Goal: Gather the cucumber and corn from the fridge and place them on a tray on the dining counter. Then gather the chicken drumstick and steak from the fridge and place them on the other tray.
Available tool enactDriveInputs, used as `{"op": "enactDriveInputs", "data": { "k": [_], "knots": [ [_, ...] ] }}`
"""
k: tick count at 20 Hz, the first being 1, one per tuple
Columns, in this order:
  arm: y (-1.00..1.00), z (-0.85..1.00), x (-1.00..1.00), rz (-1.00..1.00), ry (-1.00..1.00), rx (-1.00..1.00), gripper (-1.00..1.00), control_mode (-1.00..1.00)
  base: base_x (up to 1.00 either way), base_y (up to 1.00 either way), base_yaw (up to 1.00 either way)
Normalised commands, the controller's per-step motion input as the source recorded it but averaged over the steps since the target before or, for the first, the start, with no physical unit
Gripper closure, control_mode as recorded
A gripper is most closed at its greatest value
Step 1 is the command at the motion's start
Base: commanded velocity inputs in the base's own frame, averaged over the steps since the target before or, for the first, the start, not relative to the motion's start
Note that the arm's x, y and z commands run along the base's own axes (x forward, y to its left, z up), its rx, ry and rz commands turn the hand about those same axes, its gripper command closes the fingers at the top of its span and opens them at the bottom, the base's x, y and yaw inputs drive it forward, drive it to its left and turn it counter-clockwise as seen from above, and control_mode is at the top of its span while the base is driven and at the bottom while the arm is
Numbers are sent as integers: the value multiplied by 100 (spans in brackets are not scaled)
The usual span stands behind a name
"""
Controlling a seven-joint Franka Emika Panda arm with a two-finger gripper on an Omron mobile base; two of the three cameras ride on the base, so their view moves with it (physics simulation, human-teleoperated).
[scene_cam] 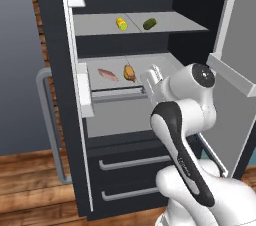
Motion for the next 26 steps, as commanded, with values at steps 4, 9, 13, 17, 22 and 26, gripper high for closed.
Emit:
{"op": "enactDriveInputs", "data": {
  "k": [4, 9, 13, 17, 22, 26],
  "knots": [
    [-61, -12, 9, 27, 0, -37, -100, -100, 0, 0, 0],
    [-29, -27, 9, 29, 3, -36, -100, -100, 0, 0, 0],
    [1, -38, 6, 22, 2, -38, -100, -100, 0, 0, 0],
    [-33, -17, 44, 28, 0, -18, -100, -100, 0, 0, 0],
    [-34, -32, 69, 35, 0, -9, -100, -100, 0, 0, 0],
    [-6, -28, 67, 19, 2, -14, -100, -100, 0, 0, 0]
  ]
}}
